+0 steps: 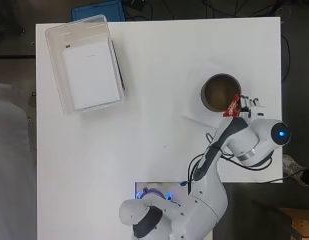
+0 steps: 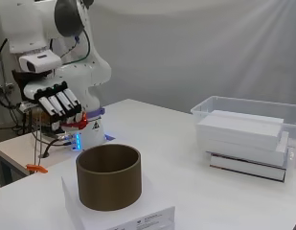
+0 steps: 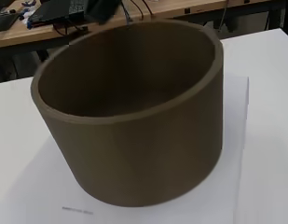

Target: Teleoperate dual arm-hand system to remove items from a box

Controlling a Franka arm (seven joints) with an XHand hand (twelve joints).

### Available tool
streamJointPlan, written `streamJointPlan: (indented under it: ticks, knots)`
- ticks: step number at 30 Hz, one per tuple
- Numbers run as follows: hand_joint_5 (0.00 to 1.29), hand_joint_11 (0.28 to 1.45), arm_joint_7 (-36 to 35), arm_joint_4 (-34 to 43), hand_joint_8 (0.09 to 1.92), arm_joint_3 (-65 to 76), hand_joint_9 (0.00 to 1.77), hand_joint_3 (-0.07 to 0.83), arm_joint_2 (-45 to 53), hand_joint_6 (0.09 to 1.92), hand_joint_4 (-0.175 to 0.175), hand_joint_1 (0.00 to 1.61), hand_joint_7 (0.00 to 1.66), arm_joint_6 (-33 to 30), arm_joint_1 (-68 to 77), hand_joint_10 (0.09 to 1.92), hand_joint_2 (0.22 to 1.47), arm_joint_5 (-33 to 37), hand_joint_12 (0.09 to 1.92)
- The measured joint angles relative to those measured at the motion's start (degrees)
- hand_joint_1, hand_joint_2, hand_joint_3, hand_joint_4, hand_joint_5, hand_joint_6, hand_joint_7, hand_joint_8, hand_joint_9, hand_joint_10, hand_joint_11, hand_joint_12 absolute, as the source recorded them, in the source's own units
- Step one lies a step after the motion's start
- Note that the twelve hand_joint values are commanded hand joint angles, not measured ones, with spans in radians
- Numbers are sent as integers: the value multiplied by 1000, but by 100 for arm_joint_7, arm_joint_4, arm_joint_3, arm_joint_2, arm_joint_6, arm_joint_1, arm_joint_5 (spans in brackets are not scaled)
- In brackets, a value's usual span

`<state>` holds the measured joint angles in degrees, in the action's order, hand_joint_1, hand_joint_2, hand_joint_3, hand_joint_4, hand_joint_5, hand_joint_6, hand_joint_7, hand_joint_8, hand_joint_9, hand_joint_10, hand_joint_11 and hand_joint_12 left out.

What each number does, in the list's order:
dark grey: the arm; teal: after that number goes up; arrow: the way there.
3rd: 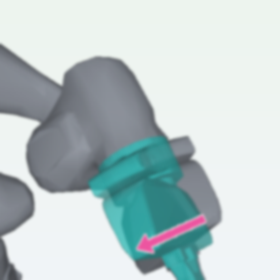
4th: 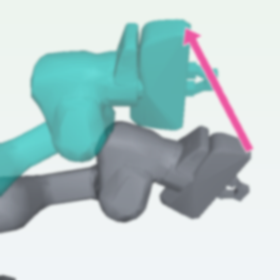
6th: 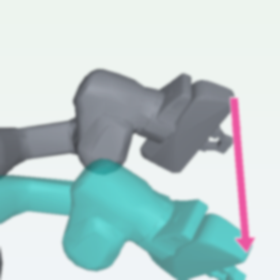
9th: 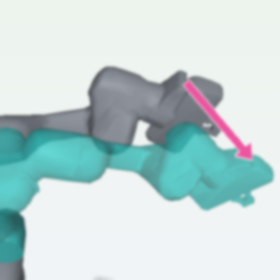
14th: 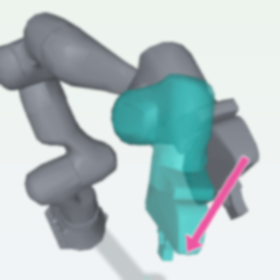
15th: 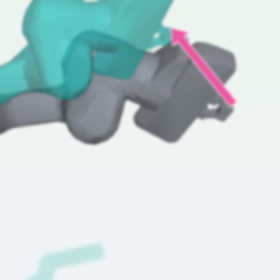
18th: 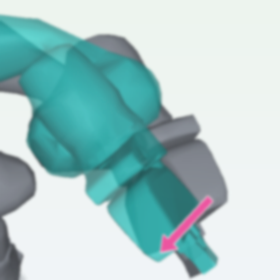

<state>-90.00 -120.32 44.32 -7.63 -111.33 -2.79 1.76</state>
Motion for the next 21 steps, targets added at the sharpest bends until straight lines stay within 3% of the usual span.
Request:
streamJointPlan:
  ticks: [4,6,8,9,10,11,12,13,14,16,19,21]
  knots:
    - [585,614,-388,366,1573,34,880,1,771,1494,-174,1170,655,28,-170,1829,1314,245,1620]
    - [621,651,-495,673,1550,-255,932,-2,1203,1483,-175,1165,668,42,-270,1886,1304,367,1690]
    - [638,647,-577,859,1630,-436,928,-2,1414,1335,-175,1174,714,-5,-296,1895,1295,430,1700]
    - [631,644,-609,888,1607,-469,924,0,1437,1380,-175,1167,701,-20,-302,1899,1296,465,1699]
    - [503,572,-647,901,1165,-492,806,-5,1434,922,-97,878,585,-27,-309,1451,1261,504,1300]
    - [301,436,-641,928,674,-537,496,-14,1431,516,-51,557,356,3,-319,893,1147,499,822]
    - [160,360,-548,1020,353,-634,268,-19,1473,265,-28,334,191,114,-352,482,1004,380,471]
    - [79,339,-428,1182,174,-756,135,-15,1604,129,-5,208,95,296,-408,242,900,176,255]
    - [38,337,-362,1329,87,-847,64,-14,1748,87,13,125,45,444,-452,116,833,11,137]
    - [7,345,-347,1709,87,-991,20,-16,2202,87,35,34,9,680,-496,87,766,-295,87]
    - [0,373,-237,1662,87,-1097,167,-1,2383,87,46,8,52,413,-520,87,789,-521,87]
    - [89,411,-57,1335,87,-1277,295,4,2058,87,55,2,173,271,-532,87,840,-824,87]
